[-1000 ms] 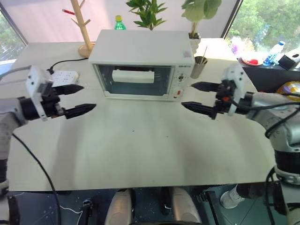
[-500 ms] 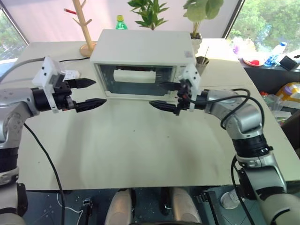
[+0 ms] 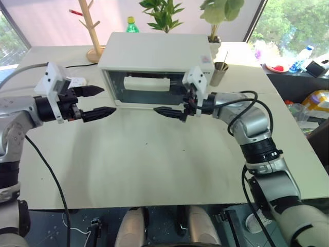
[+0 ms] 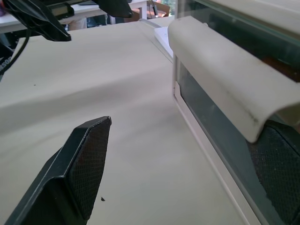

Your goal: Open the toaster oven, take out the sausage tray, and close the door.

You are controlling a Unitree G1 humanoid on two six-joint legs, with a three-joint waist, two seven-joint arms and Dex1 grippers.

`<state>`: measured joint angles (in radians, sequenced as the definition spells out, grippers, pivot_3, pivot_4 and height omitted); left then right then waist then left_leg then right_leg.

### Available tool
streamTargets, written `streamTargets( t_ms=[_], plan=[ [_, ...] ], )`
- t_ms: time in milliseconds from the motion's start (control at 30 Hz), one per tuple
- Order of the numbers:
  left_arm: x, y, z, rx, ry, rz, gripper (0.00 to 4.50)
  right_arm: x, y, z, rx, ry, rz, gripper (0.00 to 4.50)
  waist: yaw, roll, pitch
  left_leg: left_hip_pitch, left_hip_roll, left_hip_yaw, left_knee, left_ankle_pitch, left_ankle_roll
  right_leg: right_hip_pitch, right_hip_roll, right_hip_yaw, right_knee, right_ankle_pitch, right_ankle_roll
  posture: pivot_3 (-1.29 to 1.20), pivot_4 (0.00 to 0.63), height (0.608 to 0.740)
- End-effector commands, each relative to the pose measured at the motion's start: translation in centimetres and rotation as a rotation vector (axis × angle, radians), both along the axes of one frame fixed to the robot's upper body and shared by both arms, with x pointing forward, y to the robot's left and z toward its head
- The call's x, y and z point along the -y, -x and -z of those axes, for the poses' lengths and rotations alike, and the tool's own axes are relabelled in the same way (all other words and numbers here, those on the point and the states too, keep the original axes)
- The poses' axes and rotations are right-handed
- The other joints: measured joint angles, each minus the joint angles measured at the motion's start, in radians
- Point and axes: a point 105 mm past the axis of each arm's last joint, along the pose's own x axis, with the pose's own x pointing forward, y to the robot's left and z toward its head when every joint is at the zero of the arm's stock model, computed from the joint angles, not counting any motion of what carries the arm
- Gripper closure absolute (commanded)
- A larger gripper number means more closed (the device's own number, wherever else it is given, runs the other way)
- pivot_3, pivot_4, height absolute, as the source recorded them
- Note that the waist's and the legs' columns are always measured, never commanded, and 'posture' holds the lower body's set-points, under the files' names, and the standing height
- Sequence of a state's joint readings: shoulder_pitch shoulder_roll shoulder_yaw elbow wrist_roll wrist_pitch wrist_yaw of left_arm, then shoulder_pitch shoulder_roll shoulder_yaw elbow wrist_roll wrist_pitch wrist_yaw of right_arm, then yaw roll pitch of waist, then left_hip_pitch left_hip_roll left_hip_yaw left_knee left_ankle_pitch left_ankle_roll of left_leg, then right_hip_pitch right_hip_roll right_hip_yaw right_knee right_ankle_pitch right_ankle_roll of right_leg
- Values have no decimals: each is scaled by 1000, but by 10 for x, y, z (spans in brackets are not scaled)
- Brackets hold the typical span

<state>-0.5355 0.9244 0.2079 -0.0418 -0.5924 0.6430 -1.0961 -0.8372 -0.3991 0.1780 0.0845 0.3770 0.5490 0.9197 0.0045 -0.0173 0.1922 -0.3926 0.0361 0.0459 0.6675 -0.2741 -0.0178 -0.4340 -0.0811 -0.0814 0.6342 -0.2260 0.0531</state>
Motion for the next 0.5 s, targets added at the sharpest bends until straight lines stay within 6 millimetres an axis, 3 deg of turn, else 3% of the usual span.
streamTargets(
  t_ms=[33,200,233,300,500],
  plan=[
    [1,-2,-18,61,3,5,0,-8,23,-21,67,-50,-86,30,0,0,0,0,0,0,0,0,0,0,0,0,0,0,0,0,150,717],
    [6,-12,-27,70,55,21,0,-10,36,-12,40,-48,-98,30,-2,0,0,0,0,0,0,0,0,0,0,0,0,0,0,0,150,717],
    [9,-13,-29,71,69,34,247,-10,40,-8,29,-48,-102,5,-2,0,0,0,0,0,0,0,0,0,0,0,0,0,0,0,150,717],
    [15,-18,-33,73,83,59,837,-11,48,0,9,-45,-115,0,0,0,0,0,0,0,0,0,0,0,0,0,0,0,0,0,150,717],
    [19,-35,-29,101,-8,71,3969,-13,60,9,-32,-59,-120,0,-9,0,0,0,0,0,0,0,0,0,0,0,0,0,0,0,150,717]
  ],
)
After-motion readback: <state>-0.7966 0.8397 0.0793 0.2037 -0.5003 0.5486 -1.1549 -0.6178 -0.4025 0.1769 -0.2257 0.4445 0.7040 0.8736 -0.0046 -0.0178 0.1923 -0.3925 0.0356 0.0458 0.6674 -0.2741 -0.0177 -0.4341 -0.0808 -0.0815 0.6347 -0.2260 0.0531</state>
